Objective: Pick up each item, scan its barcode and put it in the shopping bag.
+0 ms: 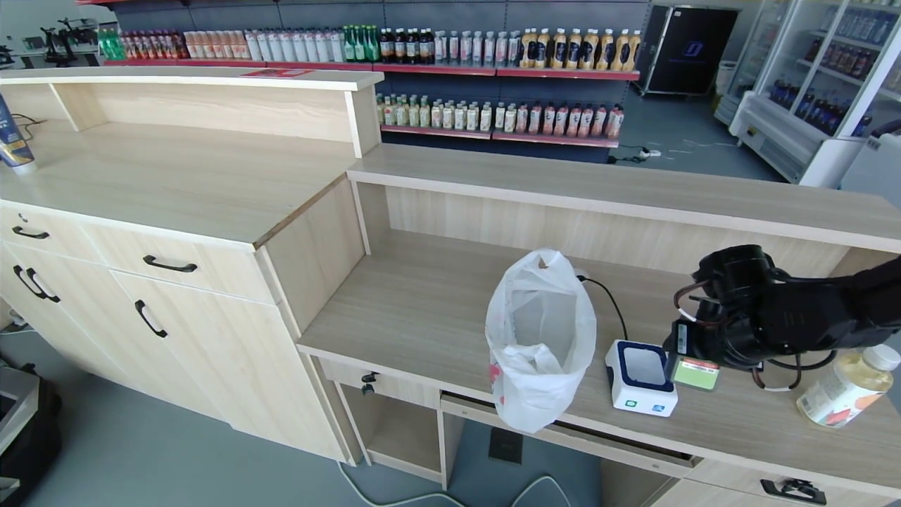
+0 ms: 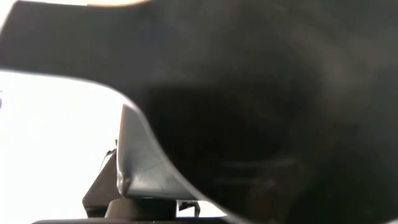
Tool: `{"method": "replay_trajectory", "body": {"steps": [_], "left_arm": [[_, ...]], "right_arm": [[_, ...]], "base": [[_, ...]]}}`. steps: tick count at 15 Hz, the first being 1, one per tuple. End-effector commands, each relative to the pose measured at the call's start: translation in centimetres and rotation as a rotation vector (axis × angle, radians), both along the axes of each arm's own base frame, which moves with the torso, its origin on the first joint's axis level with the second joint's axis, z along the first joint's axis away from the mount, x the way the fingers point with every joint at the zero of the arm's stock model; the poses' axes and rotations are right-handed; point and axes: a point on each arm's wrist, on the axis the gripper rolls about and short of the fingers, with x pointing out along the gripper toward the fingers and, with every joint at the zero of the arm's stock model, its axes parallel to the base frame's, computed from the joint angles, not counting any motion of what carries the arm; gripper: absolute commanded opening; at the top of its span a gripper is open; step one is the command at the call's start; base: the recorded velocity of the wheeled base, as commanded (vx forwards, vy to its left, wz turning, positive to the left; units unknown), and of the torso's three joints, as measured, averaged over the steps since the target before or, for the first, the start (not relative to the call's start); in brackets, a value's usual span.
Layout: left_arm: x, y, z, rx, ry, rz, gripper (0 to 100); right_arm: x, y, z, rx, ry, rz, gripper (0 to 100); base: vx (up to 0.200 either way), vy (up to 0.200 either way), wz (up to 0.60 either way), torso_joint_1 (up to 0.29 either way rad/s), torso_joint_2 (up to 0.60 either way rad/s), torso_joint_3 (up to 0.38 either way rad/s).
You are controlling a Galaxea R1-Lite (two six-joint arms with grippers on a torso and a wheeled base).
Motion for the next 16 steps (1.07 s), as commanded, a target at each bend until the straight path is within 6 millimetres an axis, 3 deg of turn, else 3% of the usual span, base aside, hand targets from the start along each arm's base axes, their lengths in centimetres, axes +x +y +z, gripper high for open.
{"method": "replay_trajectory", "body": {"steps": [1, 7, 16], "left_arm": [[0.0, 0.0, 0.0, 0.000, 0.000, 0.000, 100], [0.0, 0.0, 0.0, 0.000, 0.000, 0.000, 100], [0.0, 0.0, 0.0, 0.000, 0.000, 0.000, 100]], "right_arm": [[0.9, 0.6, -1.0, -0.003, 0.019, 0.014, 0], [2.7, 1.5, -2.7, -0.046, 0.036, 0.006, 0], [4.1, 4.6, -5.2, -0.070, 0.015, 0.066, 0]], "base": [[0.000, 0.000, 0.00, 0.000, 0.00, 0.000], [0.000, 0.000, 0.00, 0.000, 0.00, 0.000], [0.000, 0.000, 0.00, 0.000, 0.00, 0.000]]}}
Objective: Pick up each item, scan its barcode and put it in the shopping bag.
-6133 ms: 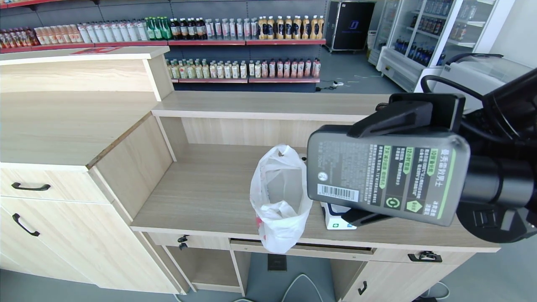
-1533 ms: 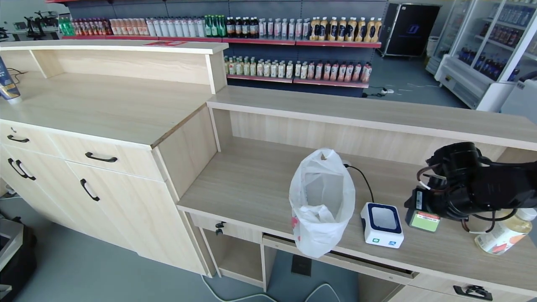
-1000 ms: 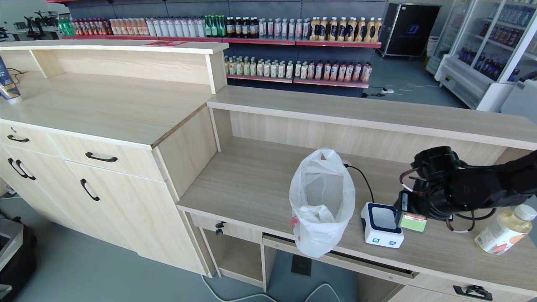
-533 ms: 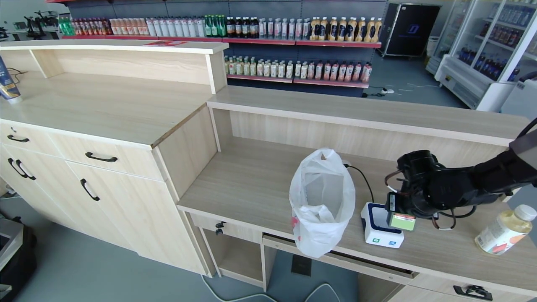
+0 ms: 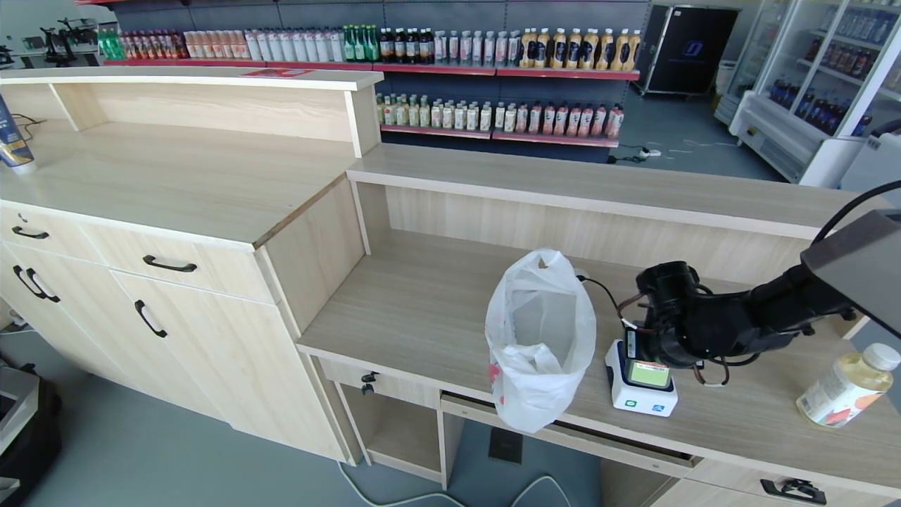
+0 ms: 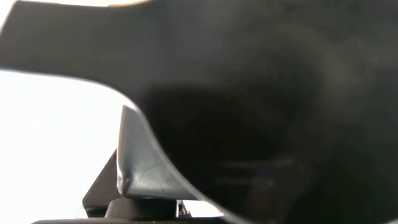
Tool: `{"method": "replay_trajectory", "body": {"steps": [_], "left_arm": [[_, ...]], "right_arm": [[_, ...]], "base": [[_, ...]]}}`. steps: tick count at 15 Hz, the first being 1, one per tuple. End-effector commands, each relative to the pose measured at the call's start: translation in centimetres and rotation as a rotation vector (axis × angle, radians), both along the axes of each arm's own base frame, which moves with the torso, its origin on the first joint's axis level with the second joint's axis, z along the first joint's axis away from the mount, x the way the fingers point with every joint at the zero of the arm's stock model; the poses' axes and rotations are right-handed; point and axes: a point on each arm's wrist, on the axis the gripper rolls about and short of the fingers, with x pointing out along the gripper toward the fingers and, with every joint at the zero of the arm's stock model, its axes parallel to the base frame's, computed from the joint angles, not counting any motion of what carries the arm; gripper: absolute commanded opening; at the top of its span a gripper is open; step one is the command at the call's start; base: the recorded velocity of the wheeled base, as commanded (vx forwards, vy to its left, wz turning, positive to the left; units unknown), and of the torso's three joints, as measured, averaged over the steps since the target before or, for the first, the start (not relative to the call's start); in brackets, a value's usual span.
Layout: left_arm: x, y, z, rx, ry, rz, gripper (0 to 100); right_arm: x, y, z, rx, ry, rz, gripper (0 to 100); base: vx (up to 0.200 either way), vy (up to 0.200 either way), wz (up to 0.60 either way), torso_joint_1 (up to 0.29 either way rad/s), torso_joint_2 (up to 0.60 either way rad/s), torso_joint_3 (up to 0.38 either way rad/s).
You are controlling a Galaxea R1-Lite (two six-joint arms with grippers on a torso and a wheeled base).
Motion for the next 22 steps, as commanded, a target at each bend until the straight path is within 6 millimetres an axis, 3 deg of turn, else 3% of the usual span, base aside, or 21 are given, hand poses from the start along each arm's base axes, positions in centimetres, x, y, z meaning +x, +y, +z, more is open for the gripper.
{"method": "replay_trajectory", "body": {"steps": [1, 13, 19, 22], "left_arm": [[0.0, 0.0, 0.0, 0.000, 0.000, 0.000, 100], [0.0, 0.0, 0.0, 0.000, 0.000, 0.000, 100], [0.0, 0.0, 0.0, 0.000, 0.000, 0.000, 100], [0.0, 0.0, 0.0, 0.000, 0.000, 0.000, 100]], "right_arm": [[0.3, 0.5, -1.1, -0.005, 0.011, 0.010, 0], [0.3, 1.5, -1.8, -0.038, 0.001, 0.009, 0], [0.2, 1.1, -0.3, -0.030, -0.038, -0.001, 0], [0.0, 0.9, -0.5, -0.048, -0.026, -0.015, 0]], "base": [[0.000, 0.000, 0.00, 0.000, 0.00, 0.000], [0.000, 0.000, 0.00, 0.000, 0.00, 0.000], [0.000, 0.000, 0.00, 0.000, 0.00, 0.000], [0.000, 0.000, 0.00, 0.000, 0.00, 0.000]]}}
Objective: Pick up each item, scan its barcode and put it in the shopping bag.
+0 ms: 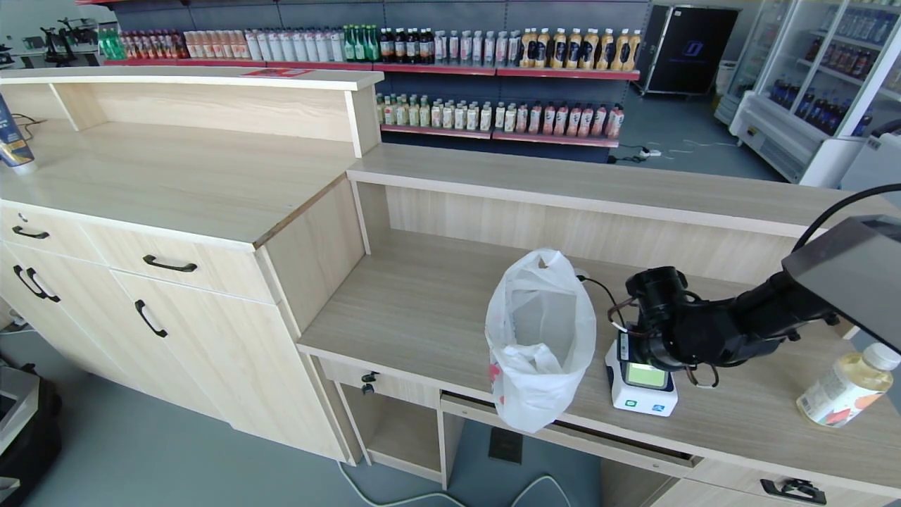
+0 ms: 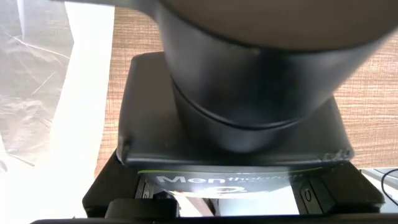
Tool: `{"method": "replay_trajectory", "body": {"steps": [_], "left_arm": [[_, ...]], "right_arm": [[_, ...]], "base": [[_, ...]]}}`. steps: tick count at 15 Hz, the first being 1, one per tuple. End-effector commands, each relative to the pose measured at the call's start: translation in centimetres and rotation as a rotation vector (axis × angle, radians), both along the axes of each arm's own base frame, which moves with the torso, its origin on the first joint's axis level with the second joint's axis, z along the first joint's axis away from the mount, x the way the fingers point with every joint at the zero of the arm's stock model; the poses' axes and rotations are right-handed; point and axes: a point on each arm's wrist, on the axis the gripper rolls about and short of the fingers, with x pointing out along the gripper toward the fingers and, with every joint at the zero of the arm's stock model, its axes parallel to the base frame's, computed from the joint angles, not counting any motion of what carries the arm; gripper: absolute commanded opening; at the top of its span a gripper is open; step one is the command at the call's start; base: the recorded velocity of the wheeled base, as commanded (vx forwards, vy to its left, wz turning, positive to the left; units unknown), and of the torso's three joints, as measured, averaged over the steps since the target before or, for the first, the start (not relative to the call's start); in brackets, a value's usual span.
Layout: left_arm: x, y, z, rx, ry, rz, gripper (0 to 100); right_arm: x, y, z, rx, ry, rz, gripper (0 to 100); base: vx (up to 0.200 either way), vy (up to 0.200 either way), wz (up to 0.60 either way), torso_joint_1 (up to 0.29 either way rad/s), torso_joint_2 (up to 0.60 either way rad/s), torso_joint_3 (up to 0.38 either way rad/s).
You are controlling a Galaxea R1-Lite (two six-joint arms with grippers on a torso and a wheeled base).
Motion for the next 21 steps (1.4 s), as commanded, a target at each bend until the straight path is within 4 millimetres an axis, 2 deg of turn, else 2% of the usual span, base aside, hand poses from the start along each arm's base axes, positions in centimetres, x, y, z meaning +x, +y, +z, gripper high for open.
{"method": "replay_trajectory", "body": {"steps": [1, 5, 7, 9, 12, 14, 17, 21], "left_arm": [[0.0, 0.0, 0.0, 0.000, 0.000, 0.000, 100], [0.0, 0.0, 0.0, 0.000, 0.000, 0.000, 100], [0.0, 0.0, 0.0, 0.000, 0.000, 0.000, 100], [0.0, 0.0, 0.0, 0.000, 0.000, 0.000, 100], [0.0, 0.0, 0.0, 0.000, 0.000, 0.000, 100], [0.0, 0.0, 0.0, 0.000, 0.000, 0.000, 100], [0.0, 0.0, 0.0, 0.000, 0.001, 0.000, 100], [0.0, 0.0, 0.0, 0.000, 0.000, 0.000, 100]], "right_arm": [[-0.1, 0.0, 0.5, -0.001, -0.012, -0.002, 0], [0.6, 0.1, 1.7, -0.010, -0.116, 0.028, 0], [1.4, 0.3, 2.8, -0.056, -0.225, 0.086, 0], [2.2, 0.6, 4.5, -0.185, -0.383, 0.186, 0], [2.5, 0.3, 5.6, -0.377, -0.549, 0.269, 0], [2.7, 0.2, 5.7, -0.404, -0.604, 0.281, 0], [3.3, 0.7, 5.3, -0.372, -0.689, 0.357, 0], [5.3, 0.6, 3.1, -0.256, -0.713, 0.493, 0]], "base": [[0.000, 0.000, 0.00, 0.000, 0.00, 0.000], [0.000, 0.000, 0.00, 0.000, 0.00, 0.000], [0.000, 0.000, 0.00, 0.000, 0.00, 0.000], [0.000, 0.000, 0.00, 0.000, 0.00, 0.000], [0.000, 0.000, 0.00, 0.000, 0.00, 0.000], [0.000, 0.000, 0.00, 0.000, 0.00, 0.000], [0.000, 0.000, 0.60, 0.002, 0.00, 0.004], [0.000, 0.000, 0.00, 0.000, 0.00, 0.000]]}}
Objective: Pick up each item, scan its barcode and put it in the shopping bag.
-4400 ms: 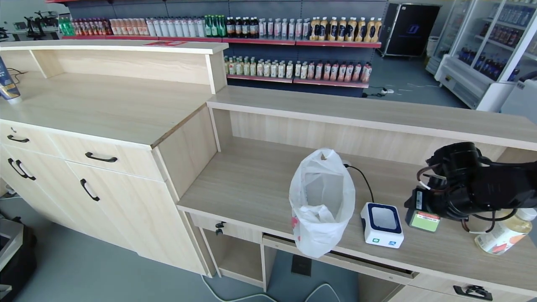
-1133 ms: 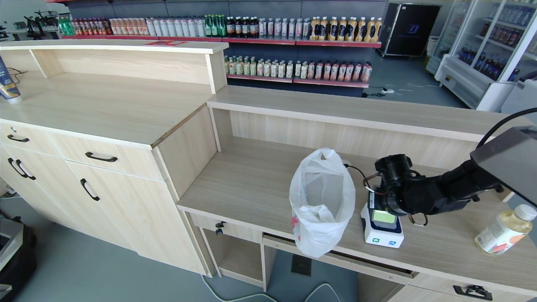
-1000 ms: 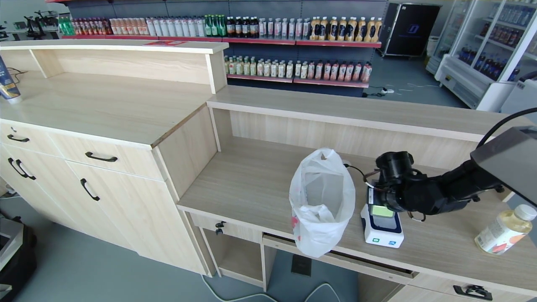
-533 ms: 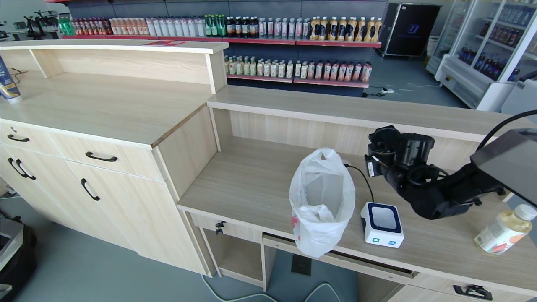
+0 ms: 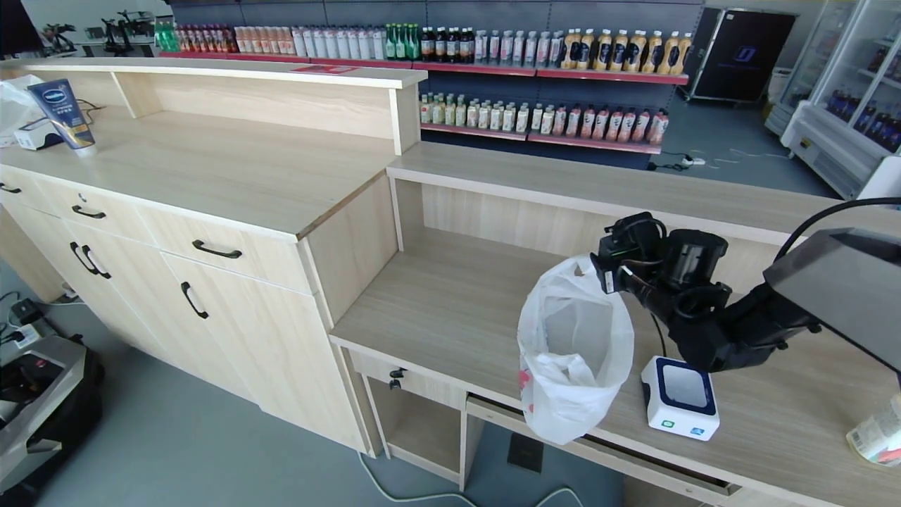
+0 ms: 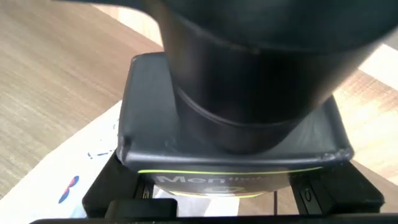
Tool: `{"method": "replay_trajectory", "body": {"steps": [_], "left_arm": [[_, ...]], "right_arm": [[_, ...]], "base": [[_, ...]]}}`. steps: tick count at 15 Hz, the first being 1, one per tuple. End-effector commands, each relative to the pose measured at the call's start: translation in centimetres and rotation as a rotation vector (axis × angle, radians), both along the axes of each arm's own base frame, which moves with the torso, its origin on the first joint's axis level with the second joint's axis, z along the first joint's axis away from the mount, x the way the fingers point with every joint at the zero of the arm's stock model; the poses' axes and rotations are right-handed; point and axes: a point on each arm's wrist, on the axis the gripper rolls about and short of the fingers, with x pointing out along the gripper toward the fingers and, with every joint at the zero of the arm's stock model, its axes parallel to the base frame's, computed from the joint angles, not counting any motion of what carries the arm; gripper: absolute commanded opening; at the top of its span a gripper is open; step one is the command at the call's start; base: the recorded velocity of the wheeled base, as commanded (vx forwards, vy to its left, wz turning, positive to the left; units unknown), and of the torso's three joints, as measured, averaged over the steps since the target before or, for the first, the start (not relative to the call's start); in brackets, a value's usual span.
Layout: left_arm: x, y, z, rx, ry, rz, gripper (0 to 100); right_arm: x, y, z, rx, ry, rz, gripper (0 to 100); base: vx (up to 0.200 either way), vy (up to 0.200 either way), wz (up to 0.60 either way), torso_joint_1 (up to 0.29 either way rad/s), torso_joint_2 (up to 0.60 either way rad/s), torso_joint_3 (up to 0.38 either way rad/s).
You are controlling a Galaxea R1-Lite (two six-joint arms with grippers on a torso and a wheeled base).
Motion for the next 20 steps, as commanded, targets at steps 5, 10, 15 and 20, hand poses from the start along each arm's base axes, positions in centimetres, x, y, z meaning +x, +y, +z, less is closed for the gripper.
{"method": "replay_trajectory", "body": {"steps": [5, 10, 15, 20], "left_arm": [[0.0, 0.0, 0.0, 0.000, -0.001, 0.000, 100], [0.0, 0.0, 0.0, 0.000, -0.001, 0.000, 100], [0.0, 0.0, 0.0, 0.000, -0.001, 0.000, 100], [0.0, 0.0, 0.0, 0.000, -0.001, 0.000, 100]], "right_arm": [[2.5, -1.1, -7.2, 0.073, 0.138, 0.009, 0], [4.5, -0.7, -9.8, 0.102, 0.137, 0.107, 0], [5.2, 0.4, -12.8, 0.098, 0.168, 0.152, 0], [6.3, 0.7, -13.8, 0.098, 0.171, 0.176, 0]], "base": [[0.000, 0.000, 0.00, 0.000, 0.00, 0.000], [0.000, 0.000, 0.00, 0.000, 0.00, 0.000], [0.000, 0.000, 0.00, 0.000, 0.00, 0.000], [0.000, 0.000, 0.00, 0.000, 0.00, 0.000]]}}
